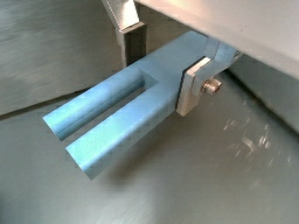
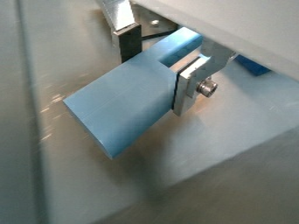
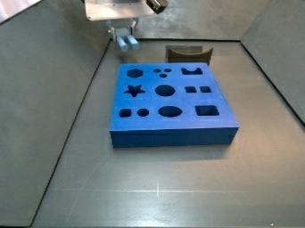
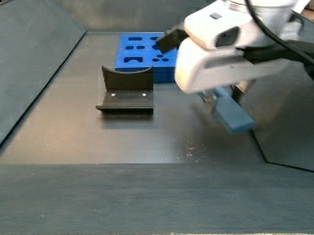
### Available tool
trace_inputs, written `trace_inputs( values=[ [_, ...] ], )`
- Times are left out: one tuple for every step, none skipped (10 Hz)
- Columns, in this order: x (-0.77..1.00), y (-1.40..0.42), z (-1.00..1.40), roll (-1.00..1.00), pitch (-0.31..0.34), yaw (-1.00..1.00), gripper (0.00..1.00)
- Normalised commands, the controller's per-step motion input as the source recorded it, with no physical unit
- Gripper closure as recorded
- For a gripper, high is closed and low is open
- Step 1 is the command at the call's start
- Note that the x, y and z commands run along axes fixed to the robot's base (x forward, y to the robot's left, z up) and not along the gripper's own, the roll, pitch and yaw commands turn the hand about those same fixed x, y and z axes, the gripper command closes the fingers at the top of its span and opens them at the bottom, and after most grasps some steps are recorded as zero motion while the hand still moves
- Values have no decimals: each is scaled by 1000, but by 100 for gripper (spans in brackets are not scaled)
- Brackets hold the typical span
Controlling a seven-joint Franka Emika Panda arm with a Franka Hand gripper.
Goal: Pick up the square-circle object. Move up. Rotate the square-circle object. Place the square-circle object on the fixture. Regrasp the square-circle object. Move to above the board. Insert the square-circle object.
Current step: Rotate the square-circle object.
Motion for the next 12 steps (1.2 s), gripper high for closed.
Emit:
trace_inputs(
  values=[
    [185, -423, -92, 44, 6, 36, 100],
    [117, -206, -65, 59, 1, 35, 100],
    [0, 0, 0, 0, 0, -1000, 100],
    [-20, 33, 4, 0, 0, -1000, 100],
    [-18, 34, 5, 0, 0, -1000, 100],
    [-13, 24, 6, 0, 0, -1000, 100],
    [-8, 21, 8, 0, 0, -1000, 100],
    [-6, 18, 8, 0, 0, -1000, 100],
    [-4, 16, 9, 0, 0, -1000, 100],
    [-3, 15, 9, 0, 0, -1000, 100],
    [-2, 15, 9, 0, -1, -1000, 100],
    [-2, 14, 9, 0, -1, -1000, 100]
  ],
)
